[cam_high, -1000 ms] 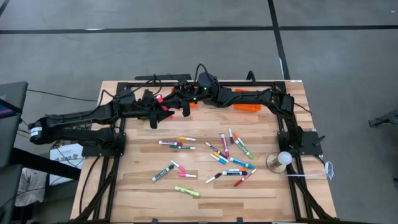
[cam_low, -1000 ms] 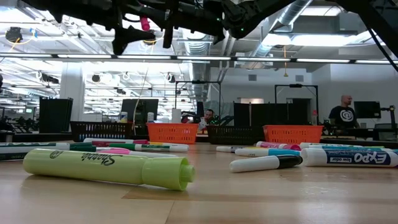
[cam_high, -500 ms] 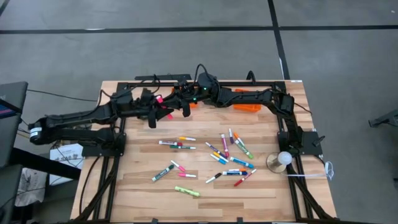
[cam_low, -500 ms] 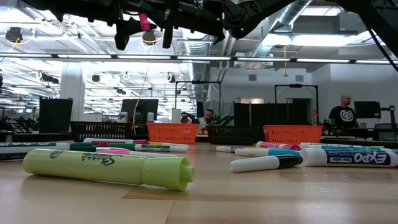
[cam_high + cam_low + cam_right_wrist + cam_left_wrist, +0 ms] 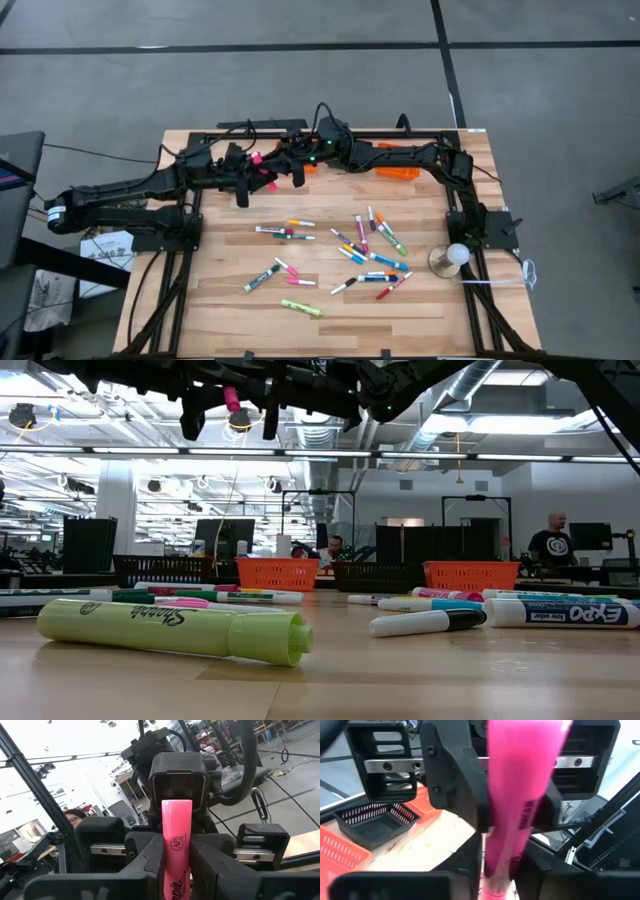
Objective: Pick & Place Markers
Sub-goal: Put the large pink highlighter pen into the left black bin
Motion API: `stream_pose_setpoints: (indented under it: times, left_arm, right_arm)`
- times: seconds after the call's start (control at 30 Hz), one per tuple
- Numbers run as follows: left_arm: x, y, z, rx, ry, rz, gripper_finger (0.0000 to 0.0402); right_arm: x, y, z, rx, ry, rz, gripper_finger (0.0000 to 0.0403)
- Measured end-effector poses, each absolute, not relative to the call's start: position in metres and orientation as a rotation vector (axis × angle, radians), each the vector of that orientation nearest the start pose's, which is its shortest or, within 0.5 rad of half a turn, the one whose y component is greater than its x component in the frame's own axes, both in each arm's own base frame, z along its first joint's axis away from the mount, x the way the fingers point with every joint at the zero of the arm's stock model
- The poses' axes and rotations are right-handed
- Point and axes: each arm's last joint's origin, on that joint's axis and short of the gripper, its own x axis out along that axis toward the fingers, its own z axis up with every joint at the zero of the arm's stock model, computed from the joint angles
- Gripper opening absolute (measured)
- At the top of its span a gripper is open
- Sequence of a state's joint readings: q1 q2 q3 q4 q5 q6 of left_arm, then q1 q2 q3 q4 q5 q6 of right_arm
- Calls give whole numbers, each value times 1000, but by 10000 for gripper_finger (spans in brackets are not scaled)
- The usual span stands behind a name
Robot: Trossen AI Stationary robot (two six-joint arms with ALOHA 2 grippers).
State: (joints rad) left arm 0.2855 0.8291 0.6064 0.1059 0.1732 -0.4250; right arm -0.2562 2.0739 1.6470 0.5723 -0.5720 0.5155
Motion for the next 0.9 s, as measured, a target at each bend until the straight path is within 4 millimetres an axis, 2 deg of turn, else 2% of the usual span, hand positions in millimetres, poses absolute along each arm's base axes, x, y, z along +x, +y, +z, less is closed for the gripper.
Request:
stream_pose_setpoints:
  times: [0.07, 0.33, 0.53, 0.9]
  left_arm:
    - [183, 48, 291, -449, 91, 125, 59]
    - [183, 48, 290, -450, 105, 121, 59]
    - [183, 48, 288, -447, 127, 117, 59]
    - [182, 48, 284, -439, 162, 137, 59]
  right_arm:
    - [474, -108, 301, 452, -47, 342, 55]
    - [475, -108, 300, 466, -31, 343, 87]
    - [474, -109, 299, 463, -16, 382, 96]
    - [466, -131, 298, 450, 12, 460, 98]
